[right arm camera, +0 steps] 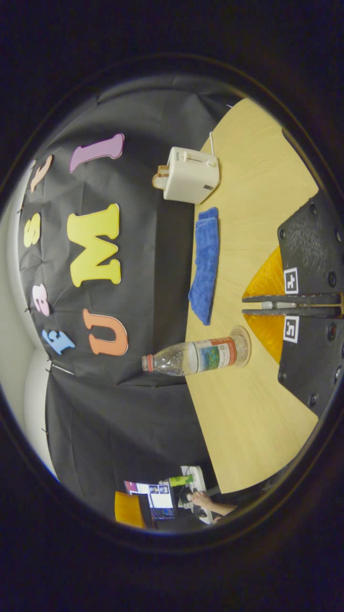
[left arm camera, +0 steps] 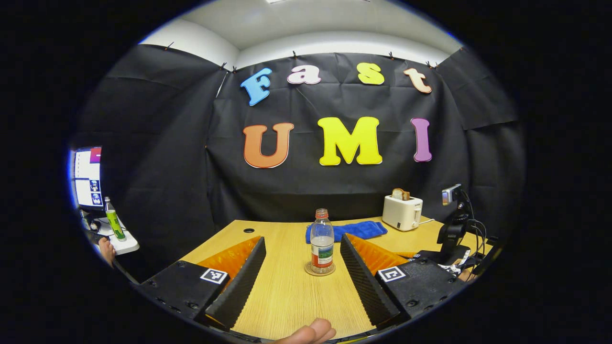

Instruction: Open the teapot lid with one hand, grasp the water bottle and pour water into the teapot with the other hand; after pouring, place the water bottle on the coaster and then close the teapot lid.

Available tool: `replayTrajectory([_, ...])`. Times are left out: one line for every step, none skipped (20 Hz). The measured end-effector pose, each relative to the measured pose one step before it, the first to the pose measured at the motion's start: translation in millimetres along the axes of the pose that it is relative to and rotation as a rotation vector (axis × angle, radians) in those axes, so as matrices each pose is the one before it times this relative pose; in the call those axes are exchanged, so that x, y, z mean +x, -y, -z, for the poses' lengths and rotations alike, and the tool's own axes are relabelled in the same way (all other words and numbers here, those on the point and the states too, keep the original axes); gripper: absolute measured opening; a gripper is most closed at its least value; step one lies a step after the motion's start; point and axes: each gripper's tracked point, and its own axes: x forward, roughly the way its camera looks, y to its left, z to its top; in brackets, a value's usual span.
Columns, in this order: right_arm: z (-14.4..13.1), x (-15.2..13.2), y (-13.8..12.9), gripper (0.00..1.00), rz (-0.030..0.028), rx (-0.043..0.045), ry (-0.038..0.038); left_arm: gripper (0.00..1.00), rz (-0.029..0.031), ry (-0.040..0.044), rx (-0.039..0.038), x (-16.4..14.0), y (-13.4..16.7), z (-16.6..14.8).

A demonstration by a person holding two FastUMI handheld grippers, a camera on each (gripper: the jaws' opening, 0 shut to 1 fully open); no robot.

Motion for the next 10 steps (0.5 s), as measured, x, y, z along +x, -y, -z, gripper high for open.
replayTrajectory([-0.45,-0.95,1.48,0.02,0.00730,-0.00162,0.00190,0.98,-0.00009,-0.00706,0.00110,0.62,0.07,1.91])
replayTrajectory([-0.49,0.23,1.99,0.02,0.00706,0.00057,0.00142,0.98,-0.00432,-0.01166,0.00068,1.04,-2.21,3.24])
replayTrajectory([0.56,0.16,-0.64,0.02,-0.00294,0.00336,0.00167,0.98,-0.00779,-0.00692,-0.00109,1.78,-2.08,2.01])
replayTrajectory([1.28,1.29,-1.50,0.04,-0.00161,-0.00070,-0.00677,0.98,-0.00426,-0.00741,-0.00282,1.83,-0.80,1.72])
replayTrajectory([1.28,-0.63,-0.78,0.05,-0.00102,-0.00148,-0.00063,0.98,-0.00022,-0.00501,-0.00270,0.10,-0.70,1.50])
replayTrajectory([-0.14,0.07,-0.79,0.05,-0.00128,-0.00148,0.00044,0.98,-0.00115,-0.00295,-0.00079,0.28,-0.31,0.96])
replayTrajectory([0.25,-1.18,-1.57,0.05,-0.00171,-0.00356,0.00117,0.98,-0.00234,-0.00298,0.00234,0.41,-0.36,0.87])
replayTrajectory([-0.66,0.38,-0.25,0.03,0.00223,-0.00443,0.00265,0.98,-0.00336,-0.00044,0.00309,0.70,-1.24,0.69])
replayTrajectory([-0.22,-0.30,-0.17,0.04,-0.00050,-0.00286,0.00002,0.98,-0.00319,-0.00352,0.00230,0.94,-1.47,0.34])
replayTrajectory([-0.70,-0.03,-1.32,0.05,-0.00397,-0.00276,0.00575,0.98,-0.00132,-0.00389,0.00040,0.04,-0.58,1.24])
